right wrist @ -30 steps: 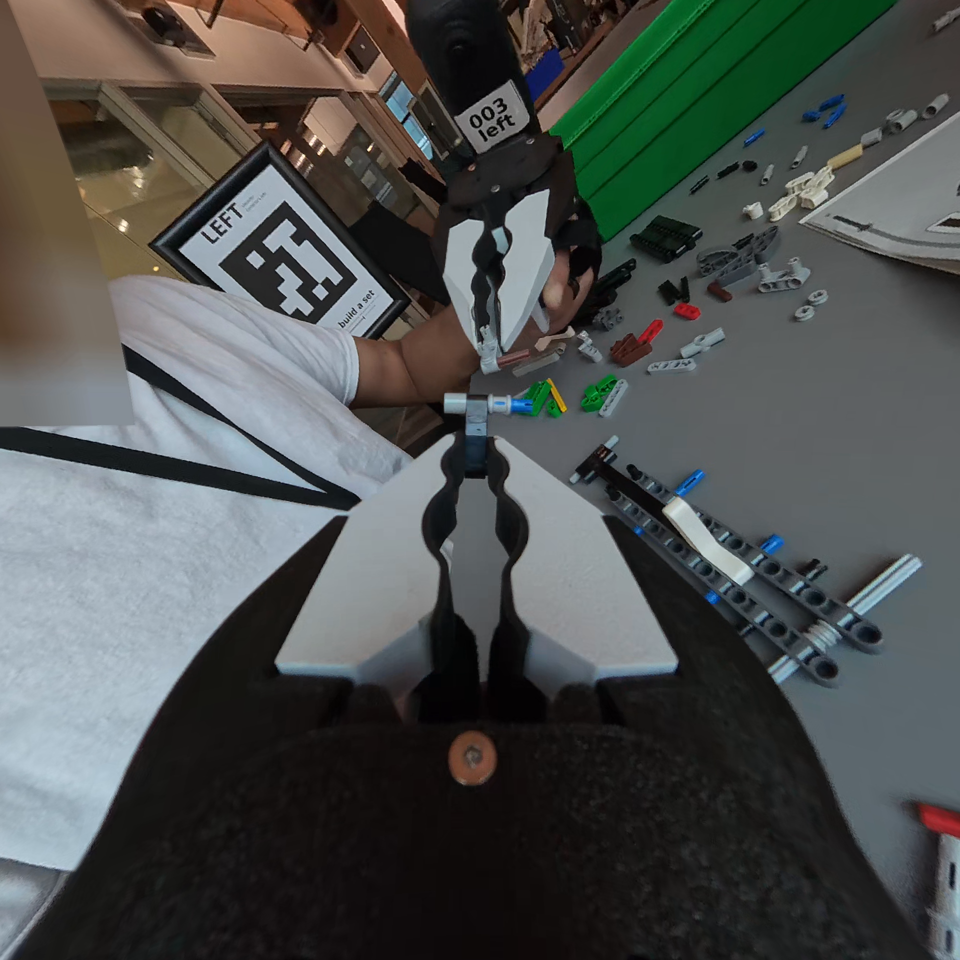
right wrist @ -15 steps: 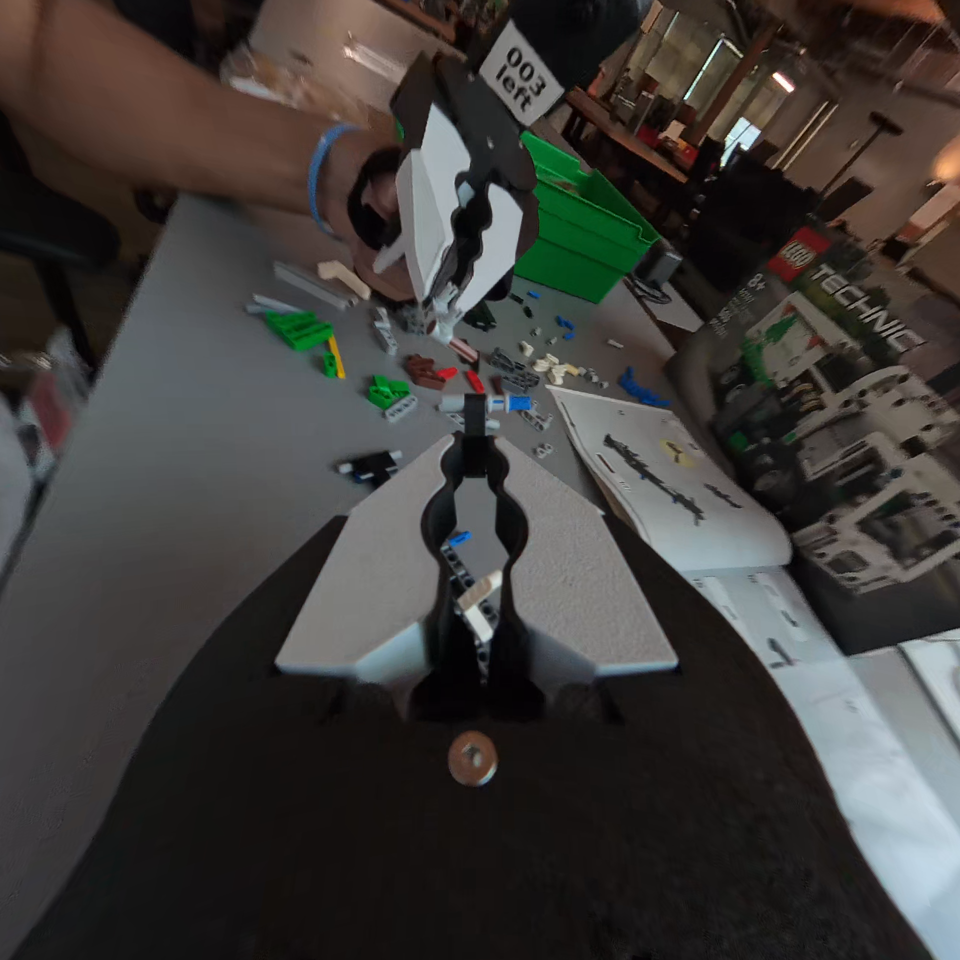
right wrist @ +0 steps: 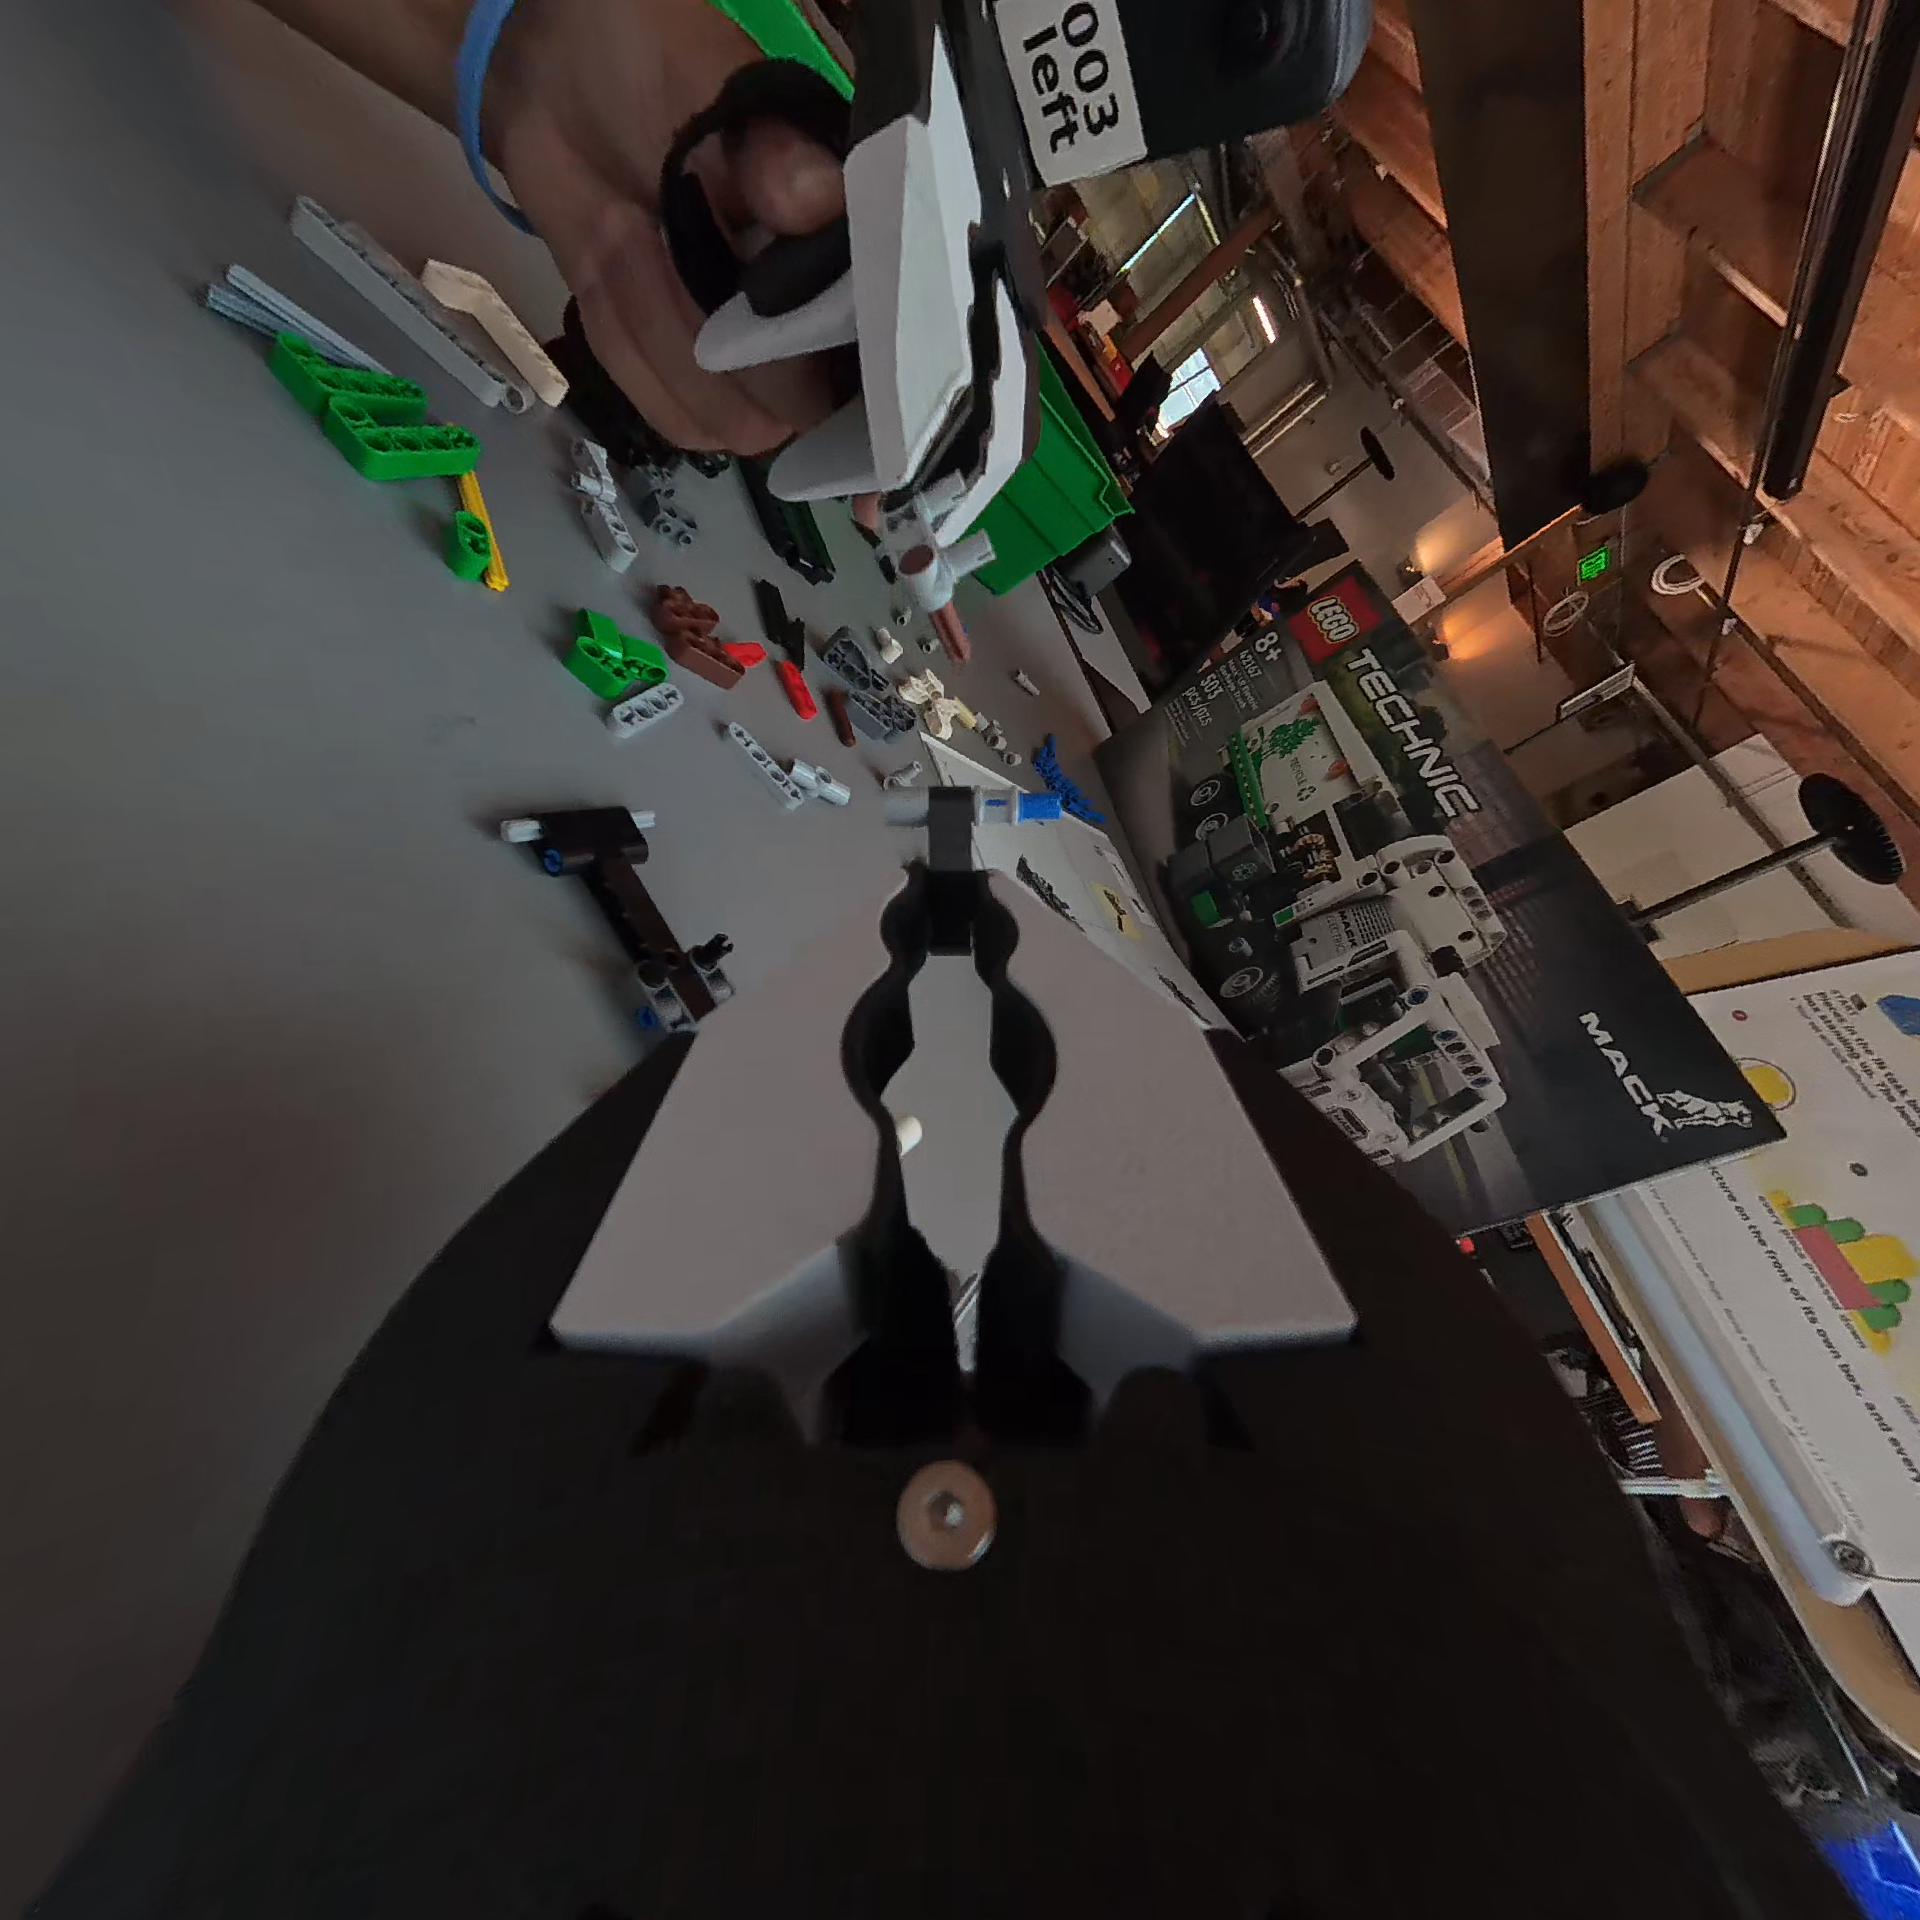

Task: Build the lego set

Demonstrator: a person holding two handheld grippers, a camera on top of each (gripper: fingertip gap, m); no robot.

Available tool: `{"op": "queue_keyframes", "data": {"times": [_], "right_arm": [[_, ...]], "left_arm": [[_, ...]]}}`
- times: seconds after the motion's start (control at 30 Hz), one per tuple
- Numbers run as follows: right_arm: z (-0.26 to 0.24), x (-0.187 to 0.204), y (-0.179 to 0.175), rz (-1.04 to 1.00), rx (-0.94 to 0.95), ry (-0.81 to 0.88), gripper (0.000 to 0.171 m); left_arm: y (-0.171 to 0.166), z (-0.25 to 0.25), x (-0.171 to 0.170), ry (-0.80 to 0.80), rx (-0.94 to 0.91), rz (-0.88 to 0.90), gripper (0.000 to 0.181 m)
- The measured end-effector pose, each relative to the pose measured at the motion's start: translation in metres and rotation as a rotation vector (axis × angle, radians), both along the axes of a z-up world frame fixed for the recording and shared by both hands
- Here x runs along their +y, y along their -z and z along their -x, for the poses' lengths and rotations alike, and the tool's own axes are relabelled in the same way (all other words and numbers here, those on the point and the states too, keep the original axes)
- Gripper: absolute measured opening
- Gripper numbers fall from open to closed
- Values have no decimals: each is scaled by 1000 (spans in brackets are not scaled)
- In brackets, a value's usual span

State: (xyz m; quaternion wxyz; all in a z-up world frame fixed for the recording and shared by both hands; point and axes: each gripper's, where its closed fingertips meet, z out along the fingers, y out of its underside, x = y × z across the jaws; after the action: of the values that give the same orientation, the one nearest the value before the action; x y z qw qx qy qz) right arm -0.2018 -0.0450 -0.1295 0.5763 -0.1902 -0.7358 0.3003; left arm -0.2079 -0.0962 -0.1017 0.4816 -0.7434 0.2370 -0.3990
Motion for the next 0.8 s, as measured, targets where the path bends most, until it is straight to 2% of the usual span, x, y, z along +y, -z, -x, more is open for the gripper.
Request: {"op": "queue_keyframes", "data": {"times": [0.13,0.33,0.53,0.8], "right_arm": [[-2,1,-2,91,2,-8,4],[-1,-1,1,38,18,17,4],[-3,2,-1,79,15,11,4],[1,-3,-5,39,43,43,4]], "left_arm": [[0,1,0,-1,0,1,6],[1,3,2,-10,7,2,6],[3,6,4,-23,-2,17,5],[16,15,16,-103,8,90,5]]}}
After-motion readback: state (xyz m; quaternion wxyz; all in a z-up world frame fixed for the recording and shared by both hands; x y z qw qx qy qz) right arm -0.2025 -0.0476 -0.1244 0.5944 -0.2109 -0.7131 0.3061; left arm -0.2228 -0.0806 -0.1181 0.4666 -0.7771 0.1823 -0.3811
